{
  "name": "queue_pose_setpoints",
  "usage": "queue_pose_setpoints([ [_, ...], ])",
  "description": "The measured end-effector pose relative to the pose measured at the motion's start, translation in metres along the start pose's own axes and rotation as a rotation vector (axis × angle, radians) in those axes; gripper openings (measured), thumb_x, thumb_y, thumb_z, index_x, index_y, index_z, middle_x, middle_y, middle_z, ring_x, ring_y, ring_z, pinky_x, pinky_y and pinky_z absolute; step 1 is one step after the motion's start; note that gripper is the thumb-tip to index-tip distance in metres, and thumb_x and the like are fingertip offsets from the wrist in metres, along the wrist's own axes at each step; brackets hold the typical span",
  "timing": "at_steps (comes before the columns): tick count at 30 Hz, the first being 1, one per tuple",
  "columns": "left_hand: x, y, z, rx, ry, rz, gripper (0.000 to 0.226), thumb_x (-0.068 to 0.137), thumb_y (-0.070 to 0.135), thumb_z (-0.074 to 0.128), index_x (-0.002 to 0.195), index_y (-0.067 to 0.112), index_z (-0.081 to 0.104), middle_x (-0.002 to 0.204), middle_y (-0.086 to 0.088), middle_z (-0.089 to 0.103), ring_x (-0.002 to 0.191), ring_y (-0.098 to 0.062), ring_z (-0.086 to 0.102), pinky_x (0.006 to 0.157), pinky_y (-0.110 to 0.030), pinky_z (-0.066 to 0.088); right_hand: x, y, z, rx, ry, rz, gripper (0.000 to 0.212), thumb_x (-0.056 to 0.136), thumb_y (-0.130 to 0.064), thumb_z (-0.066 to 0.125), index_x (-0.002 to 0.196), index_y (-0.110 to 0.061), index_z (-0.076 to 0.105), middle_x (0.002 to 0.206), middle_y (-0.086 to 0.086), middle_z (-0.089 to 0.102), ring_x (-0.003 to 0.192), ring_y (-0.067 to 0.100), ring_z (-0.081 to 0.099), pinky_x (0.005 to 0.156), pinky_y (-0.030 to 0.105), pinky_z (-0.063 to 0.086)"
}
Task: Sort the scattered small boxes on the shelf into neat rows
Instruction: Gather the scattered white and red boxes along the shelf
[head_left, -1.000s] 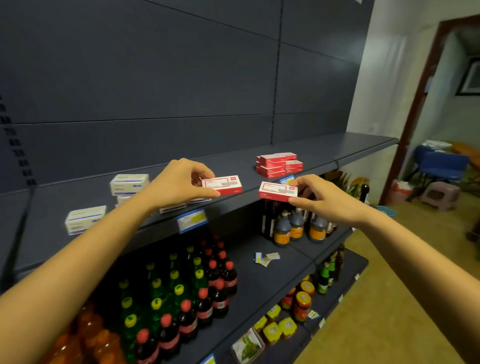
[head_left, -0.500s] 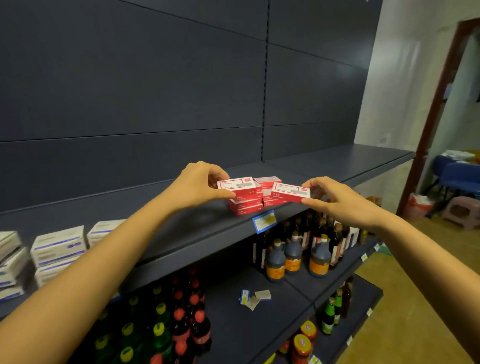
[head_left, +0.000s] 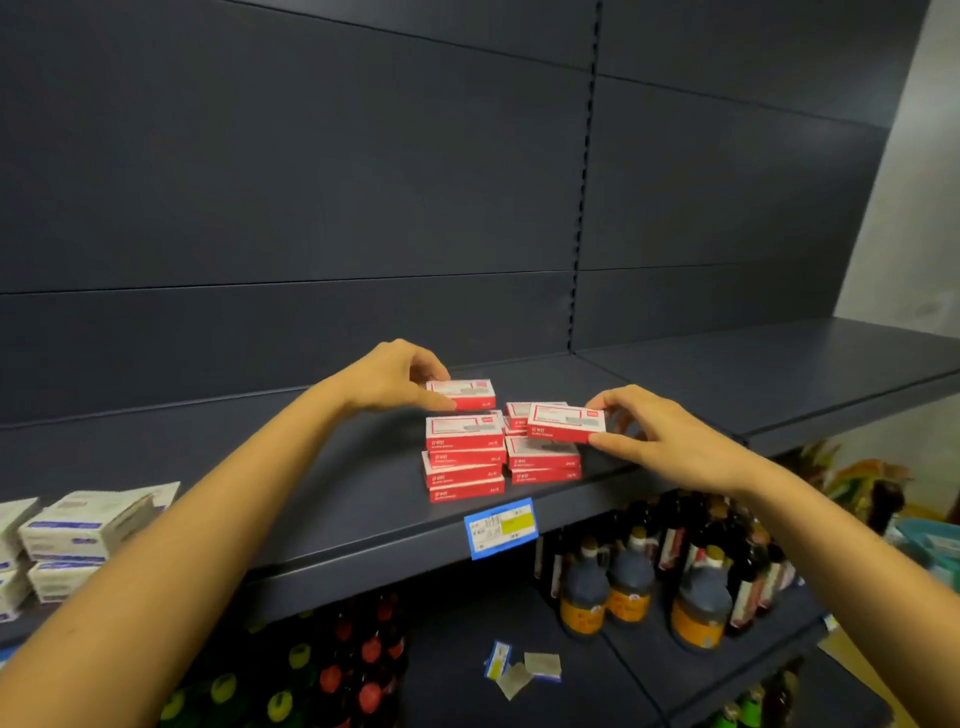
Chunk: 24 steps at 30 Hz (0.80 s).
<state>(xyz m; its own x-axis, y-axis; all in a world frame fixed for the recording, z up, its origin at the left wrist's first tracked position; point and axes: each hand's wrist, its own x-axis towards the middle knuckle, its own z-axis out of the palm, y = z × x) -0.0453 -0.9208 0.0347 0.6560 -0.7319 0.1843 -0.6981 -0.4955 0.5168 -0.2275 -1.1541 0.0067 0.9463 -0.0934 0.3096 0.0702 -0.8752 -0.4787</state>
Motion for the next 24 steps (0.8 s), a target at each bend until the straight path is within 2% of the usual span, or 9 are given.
queue_pose_setpoints([
  [3,0.004,-0.007,0.003,0.012,-0.086,-0.023,0.031,0.080,0.022,0.068,0.108,0.009,0.063,0.107,-0.007,0.068,0.093,-0.015,0.064,0.083,-0.021,0.051,0.013,0.013,-0.002,0.006,-0.057,-0.053,0.025,0.088,-0.034,0.057,0.111,-0.030,0.050,0.115,-0.011,0.051,0.099,0.007,0.053,0.084,0.024,0.048],
  [7,0.001,-0.007,0.001,-0.051,-0.109,-0.054,0.030,0.081,0.022,0.066,0.110,0.012,0.064,0.106,-0.002,0.068,0.096,-0.014,0.065,0.075,-0.014,0.052,0.026,0.021,0.001,0.032,-0.102,-0.126,0.024,0.086,-0.038,0.058,0.107,-0.036,0.047,0.114,-0.014,0.051,0.100,0.006,0.054,0.077,0.017,0.047],
  [10,-0.002,-0.004,0.001,-0.076,-0.104,-0.101,0.031,0.086,0.030,0.058,0.112,0.016,0.063,0.108,0.003,0.068,0.098,-0.010,0.064,0.076,-0.012,0.051,0.033,0.026,0.008,-0.010,-0.132,-0.156,0.030,0.085,-0.039,0.058,0.112,-0.032,0.047,0.114,-0.014,0.050,0.098,0.005,0.052,0.079,0.018,0.046],
  [14,-0.010,0.000,-0.002,-0.042,0.007,-0.153,0.037,0.092,0.038,0.045,0.114,0.015,0.063,0.115,0.001,0.064,0.103,-0.009,0.058,0.084,-0.015,0.042,0.038,0.028,0.006,-0.131,-0.194,-0.197,0.040,0.085,-0.043,0.058,0.120,-0.027,0.049,0.122,-0.008,0.050,0.100,0.002,0.045,0.081,0.018,0.040],
  [16,-0.019,0.003,-0.007,0.006,0.086,-0.160,0.038,0.093,0.040,0.043,0.114,0.014,0.063,0.116,0.001,0.063,0.103,-0.007,0.056,0.083,-0.015,0.041,0.040,0.021,-0.001,-0.216,-0.145,-0.233,0.046,0.082,-0.050,0.057,0.122,-0.030,0.048,0.124,-0.010,0.048,0.104,0.004,0.042,0.088,0.028,0.044],
  [17,-0.025,0.004,-0.010,0.053,0.126,-0.165,0.038,0.093,0.040,0.044,0.114,0.015,0.063,0.117,0.001,0.063,0.103,-0.008,0.056,0.084,-0.016,0.042,0.042,0.014,-0.005,-0.256,-0.117,-0.257,0.048,0.082,-0.052,0.056,0.124,-0.032,0.046,0.125,-0.012,0.046,0.105,0.003,0.040,0.090,0.032,0.044],
  [19,-0.038,0.006,-0.018,0.177,0.200,-0.183,0.037,0.093,0.037,0.046,0.114,0.013,0.063,0.118,-0.001,0.064,0.105,-0.013,0.058,0.090,-0.024,0.044,0.048,-0.007,-0.008,-0.278,-0.076,-0.328,0.047,0.084,-0.052,0.052,0.127,-0.033,0.044,0.128,-0.013,0.046,0.105,0.001,0.037,0.090,0.031,0.043],
  [24,-0.088,0.005,-0.042,0.497,0.351,-0.288,0.034,0.093,0.036,0.048,0.114,0.013,0.062,0.117,-0.006,0.065,0.101,-0.022,0.061,0.087,-0.034,0.049,0.067,-0.071,0.012,-0.243,-0.069,-0.530,0.041,0.090,-0.045,0.047,0.129,-0.032,0.044,0.133,-0.015,0.047,0.123,0.008,0.041,0.094,0.034,0.042],
])
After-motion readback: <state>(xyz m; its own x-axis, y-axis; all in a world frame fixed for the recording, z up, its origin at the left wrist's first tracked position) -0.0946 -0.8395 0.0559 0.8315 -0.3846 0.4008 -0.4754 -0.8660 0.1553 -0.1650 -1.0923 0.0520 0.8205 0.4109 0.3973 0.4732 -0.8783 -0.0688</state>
